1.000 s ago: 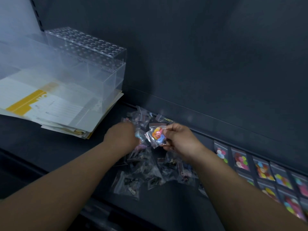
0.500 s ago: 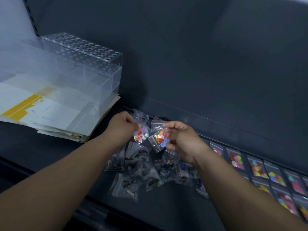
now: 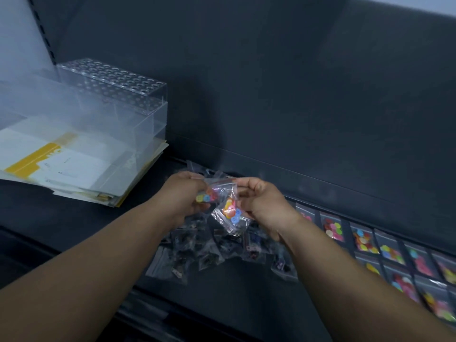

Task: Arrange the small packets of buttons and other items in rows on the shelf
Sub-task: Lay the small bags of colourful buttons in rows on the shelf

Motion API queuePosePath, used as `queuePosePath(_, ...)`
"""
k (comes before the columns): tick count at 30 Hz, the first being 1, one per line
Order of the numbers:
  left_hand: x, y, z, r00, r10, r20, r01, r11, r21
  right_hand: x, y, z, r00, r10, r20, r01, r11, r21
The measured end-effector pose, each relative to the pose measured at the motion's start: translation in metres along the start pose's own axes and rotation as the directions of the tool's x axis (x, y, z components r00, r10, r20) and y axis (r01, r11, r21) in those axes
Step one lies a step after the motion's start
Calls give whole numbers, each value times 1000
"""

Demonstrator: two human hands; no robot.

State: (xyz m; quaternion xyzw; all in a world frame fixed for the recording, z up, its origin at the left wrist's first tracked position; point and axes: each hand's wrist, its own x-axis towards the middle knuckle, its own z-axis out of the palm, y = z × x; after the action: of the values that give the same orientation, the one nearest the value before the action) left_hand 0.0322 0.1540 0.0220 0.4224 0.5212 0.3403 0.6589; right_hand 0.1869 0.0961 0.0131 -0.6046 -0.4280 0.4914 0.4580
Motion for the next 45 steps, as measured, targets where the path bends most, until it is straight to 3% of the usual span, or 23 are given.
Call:
queuePosePath(9,-37,-14,29,986,24,165,-38,996,83,-30,2,-22,1000,-4,26,5,998,-61)
queuePosePath(14,-50,-21,45,988,120,-100,-99,976,195,-43,10,-38,996,42,-81,-45,998,-38)
queuePosePath(19,-50,-25,45,914,165,-371,-126,984,126,-52,13,-55,965,193,-178,-163,972,170)
queuePosePath(21,-55,-30,48,883,239,-405,-155,961,229,-57,13,-60,951,236,-199,-176,944,280)
queuePosePath(23,-62,-34,60,918,240,-315,-175,960,220,-61,14,-64,936,271,-226,-169,907,385)
queuePosePath(26,-69,-35,86,999,-3,-40,2,1000,-17,-64,9,-68,903,313,-295,-128,850,511)
queuePosePath(28,-69,-30,99,978,-148,146,168,977,-134,-64,7,-72,868,342,-359,-78,809,582)
queuePosePath(31,-65,-22,108,931,-169,324,234,956,-175,-71,2,-72,854,325,-407,1,780,626)
queuePosePath(36,-54,-21,114,956,-41,289,-2,989,146,-86,-5,-76,927,246,-284,-73,860,506)
queuePosePath(39,-48,-18,113,929,33,368,-162,932,325,-97,-8,-89,962,180,-203,-147,975,169)
queuePosePath(42,-50,-14,120,907,73,414,-236,903,359,-105,-10,-101,971,73,-228,-104,986,-127)
queuePosePath(45,-51,-16,126,906,101,410,-259,901,349,-111,-9,-117,950,67,-306,-131,973,-191)
